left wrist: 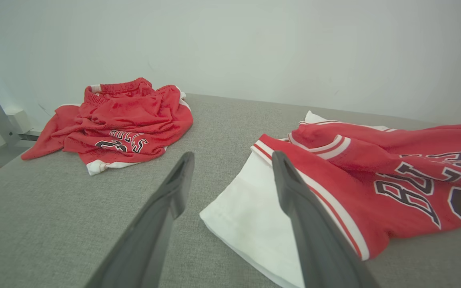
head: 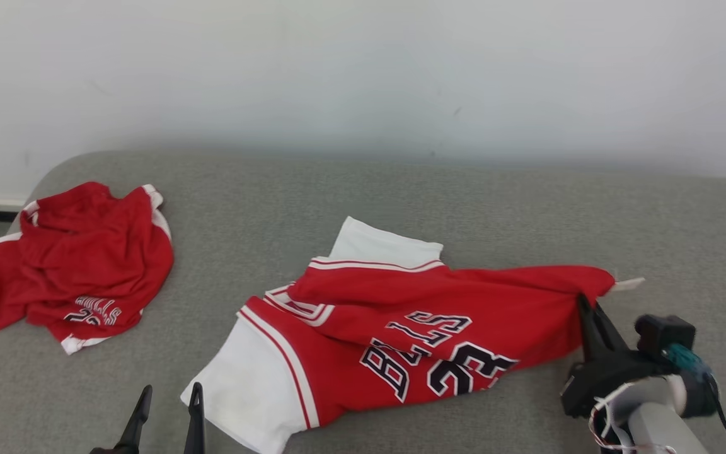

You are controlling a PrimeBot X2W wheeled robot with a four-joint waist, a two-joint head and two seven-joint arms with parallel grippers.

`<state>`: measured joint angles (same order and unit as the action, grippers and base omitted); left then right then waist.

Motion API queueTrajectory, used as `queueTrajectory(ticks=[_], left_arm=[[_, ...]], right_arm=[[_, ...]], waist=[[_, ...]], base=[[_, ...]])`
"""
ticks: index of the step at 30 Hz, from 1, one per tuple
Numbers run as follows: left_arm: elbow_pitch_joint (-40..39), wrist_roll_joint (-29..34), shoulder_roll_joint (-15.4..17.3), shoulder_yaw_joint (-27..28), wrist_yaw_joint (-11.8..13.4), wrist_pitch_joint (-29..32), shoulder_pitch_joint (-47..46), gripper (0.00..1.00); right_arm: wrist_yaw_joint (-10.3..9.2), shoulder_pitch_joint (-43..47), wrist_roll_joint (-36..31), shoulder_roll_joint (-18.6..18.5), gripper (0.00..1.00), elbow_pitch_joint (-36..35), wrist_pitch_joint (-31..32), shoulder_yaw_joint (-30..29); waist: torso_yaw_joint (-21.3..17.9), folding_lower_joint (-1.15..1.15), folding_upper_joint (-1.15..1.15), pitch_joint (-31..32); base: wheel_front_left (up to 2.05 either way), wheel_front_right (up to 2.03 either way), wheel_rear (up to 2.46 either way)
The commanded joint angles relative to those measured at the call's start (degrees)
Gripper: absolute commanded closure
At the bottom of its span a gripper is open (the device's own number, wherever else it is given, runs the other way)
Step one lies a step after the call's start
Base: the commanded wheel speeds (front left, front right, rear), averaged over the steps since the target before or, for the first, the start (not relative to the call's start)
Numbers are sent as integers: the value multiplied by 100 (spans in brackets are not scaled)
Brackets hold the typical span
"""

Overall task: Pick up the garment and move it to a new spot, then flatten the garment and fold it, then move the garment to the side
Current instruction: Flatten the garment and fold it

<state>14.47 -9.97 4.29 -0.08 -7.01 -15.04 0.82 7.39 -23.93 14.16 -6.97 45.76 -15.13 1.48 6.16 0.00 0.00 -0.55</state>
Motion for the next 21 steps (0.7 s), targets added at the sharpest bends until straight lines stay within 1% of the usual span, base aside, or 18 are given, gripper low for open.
queueTrajectory(ticks=[1, 7, 12, 16, 21], left_arm=[[3, 36, -17, 9, 2, -13, 66, 0], [-24, 56, -50, 2, -14, -13, 100, 0], [-4, 63, -71, 18, -26, -14, 97, 0], [30, 66, -84, -13, -33, -14, 39, 0], [72, 76, -95, -64, -45, -14, -93, 0]], right_arm=[[20, 182, -72, -69, 100, -115, -6, -75], [20, 767, -340, -139, 100, -689, -8, -475], [20, 865, -495, -75, 100, -917, 155, -523], [20, 529, -588, -2, 100, -918, 281, -388], [20, -324, -611, 57, 100, -560, 292, -162]], waist=[[-197, 0, 0, 99], [-344, 0, 0, 99], [-362, 0, 0, 84], [-286, 0, 0, 57], [-126, 0, 0, -31]], base=[[0, 0, 0], [0, 0, 0], [0, 0, 0], [0, 0, 0], [0, 0, 0]])
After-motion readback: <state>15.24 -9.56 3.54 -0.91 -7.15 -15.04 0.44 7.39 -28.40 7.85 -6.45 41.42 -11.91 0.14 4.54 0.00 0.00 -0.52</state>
